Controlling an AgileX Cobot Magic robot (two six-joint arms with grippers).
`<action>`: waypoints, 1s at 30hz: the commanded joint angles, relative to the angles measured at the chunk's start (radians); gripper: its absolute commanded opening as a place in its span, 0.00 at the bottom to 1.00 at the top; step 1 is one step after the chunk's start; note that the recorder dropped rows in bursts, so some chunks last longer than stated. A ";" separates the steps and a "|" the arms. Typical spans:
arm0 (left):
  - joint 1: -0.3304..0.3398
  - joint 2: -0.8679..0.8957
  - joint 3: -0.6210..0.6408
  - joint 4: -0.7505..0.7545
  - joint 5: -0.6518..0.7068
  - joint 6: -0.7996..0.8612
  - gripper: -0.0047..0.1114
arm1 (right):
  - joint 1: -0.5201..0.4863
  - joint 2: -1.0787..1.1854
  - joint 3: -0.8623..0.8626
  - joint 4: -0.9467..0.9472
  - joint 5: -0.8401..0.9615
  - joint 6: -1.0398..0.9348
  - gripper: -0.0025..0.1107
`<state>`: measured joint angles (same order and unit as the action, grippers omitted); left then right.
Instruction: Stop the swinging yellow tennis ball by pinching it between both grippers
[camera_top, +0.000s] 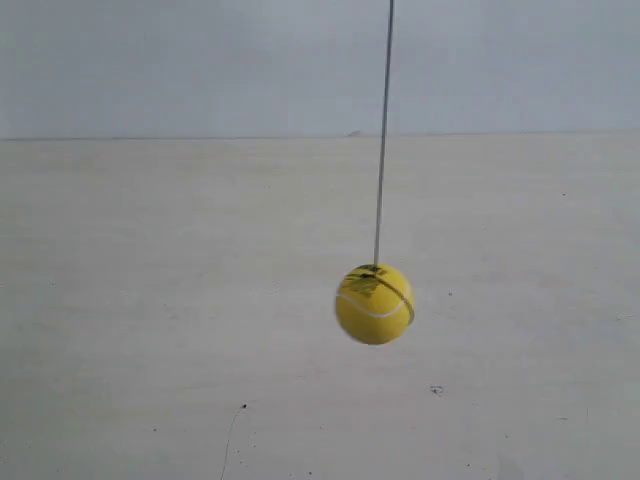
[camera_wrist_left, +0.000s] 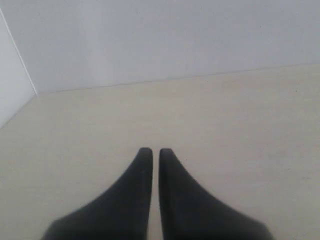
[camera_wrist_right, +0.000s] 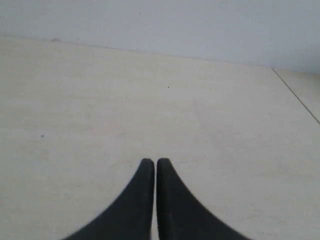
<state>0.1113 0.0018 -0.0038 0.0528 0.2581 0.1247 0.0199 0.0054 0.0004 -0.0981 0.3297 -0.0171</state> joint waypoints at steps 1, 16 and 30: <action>-0.005 -0.002 0.004 0.016 -0.003 0.030 0.08 | 0.002 -0.005 0.000 -0.003 -0.003 -0.003 0.02; -0.005 -0.002 0.004 0.019 -0.008 0.079 0.08 | 0.002 -0.005 0.000 -0.005 -0.003 -0.003 0.02; -0.005 -0.002 0.004 -0.053 -0.341 -0.008 0.08 | 0.002 -0.005 0.000 -0.038 -0.133 0.046 0.02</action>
<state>0.1113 0.0018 -0.0038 0.0142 -0.0309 0.1380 0.0199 0.0054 0.0004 -0.1396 0.2634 -0.0139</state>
